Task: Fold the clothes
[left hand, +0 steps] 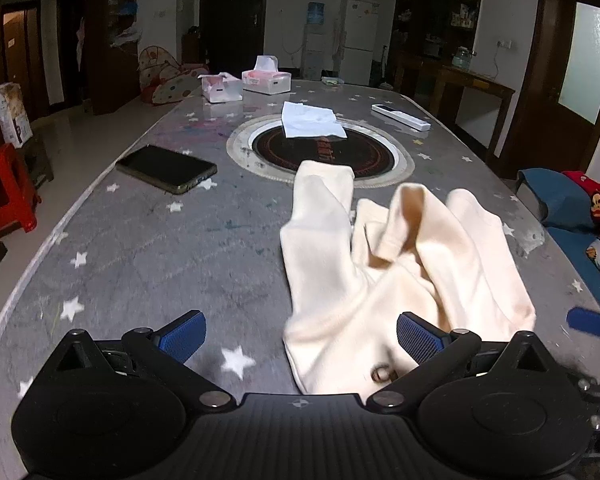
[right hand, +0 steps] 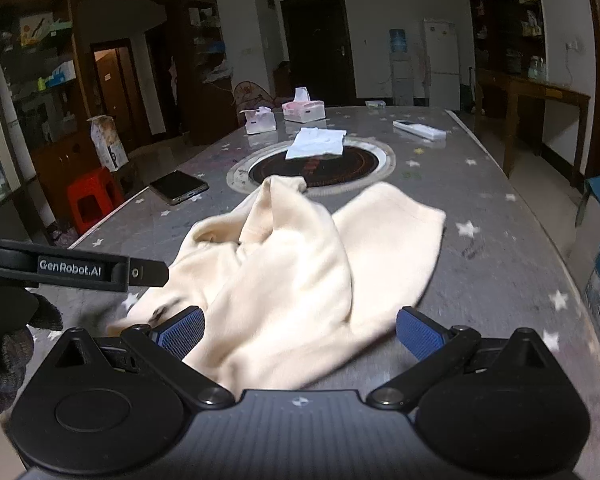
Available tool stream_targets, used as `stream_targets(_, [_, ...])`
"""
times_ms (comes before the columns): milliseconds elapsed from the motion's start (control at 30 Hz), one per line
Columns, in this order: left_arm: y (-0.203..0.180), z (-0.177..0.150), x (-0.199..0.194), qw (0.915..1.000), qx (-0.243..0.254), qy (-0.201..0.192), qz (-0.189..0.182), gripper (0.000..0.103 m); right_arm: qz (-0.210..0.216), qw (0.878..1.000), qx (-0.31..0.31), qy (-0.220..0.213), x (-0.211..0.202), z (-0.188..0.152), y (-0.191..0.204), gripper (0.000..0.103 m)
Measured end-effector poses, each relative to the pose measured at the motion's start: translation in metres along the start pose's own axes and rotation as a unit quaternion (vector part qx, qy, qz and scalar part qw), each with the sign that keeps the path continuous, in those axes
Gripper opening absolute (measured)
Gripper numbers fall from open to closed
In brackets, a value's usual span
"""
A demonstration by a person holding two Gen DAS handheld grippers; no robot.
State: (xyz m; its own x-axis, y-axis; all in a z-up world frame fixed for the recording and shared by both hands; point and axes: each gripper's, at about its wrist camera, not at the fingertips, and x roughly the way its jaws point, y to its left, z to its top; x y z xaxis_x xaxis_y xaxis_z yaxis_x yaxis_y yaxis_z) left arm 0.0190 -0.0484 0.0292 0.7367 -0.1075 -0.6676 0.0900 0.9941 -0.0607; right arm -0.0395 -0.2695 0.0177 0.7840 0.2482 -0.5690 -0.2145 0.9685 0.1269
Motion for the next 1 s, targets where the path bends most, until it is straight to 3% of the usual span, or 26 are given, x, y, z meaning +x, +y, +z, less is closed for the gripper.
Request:
stream_targets(133, [0.001, 0.012, 0.012, 1.0000, 0.005, -0.002, 0.001, 0.103, -0.003, 1.000, -0.019, -0.004, 0.019, 0.022, 0.001, 0.101])
stream_targets(467, [0.005, 0.036, 0.044, 0.9999, 0.015, 0.007, 0.000, 0.097, 0.010, 0.997, -0.071, 0.018, 0.086, 0.070, 0.003, 0.078])
stream_targets(633, [0.000, 0.042, 0.062, 0.9995, 0.027, 0.018, -0.008, 0.091, 0.025, 0.994, -0.095, 0.044, 0.116, 0.076, 0.007, 0.053])
stream_targets(700, [-0.001, 0.045, 0.068, 0.9993, 0.030, 0.021, -0.010, 0.087, 0.024, 0.994, -0.098, 0.047, 0.119, 0.076, 0.006, 0.035])
stream_targets(800, [-0.002, 0.048, 0.076, 0.9990, 0.035, 0.024, -0.015, 0.079, 0.024, 0.995, -0.083, 0.040, 0.111, 0.077, -0.007, 0.018])
stream_targets(900, [0.000, 0.050, 0.082, 0.9987, 0.035, 0.029, -0.023, 0.065, 0.011, 0.997, -0.067, 0.020, 0.090, 0.077, -0.023, 0.010])
stream_targets(967, [0.002, 0.050, 0.084, 0.9985, 0.034, 0.031, -0.029, 0.044, -0.001, 0.998, -0.058, 0.006, 0.074, 0.076, -0.034, 0.009])
stream_targets(1000, [0.004, 0.050, 0.083, 0.9985, 0.031, 0.031, -0.032, 0.039, -0.007, 0.999, -0.054, 0.000, 0.065, 0.073, -0.039, 0.009])
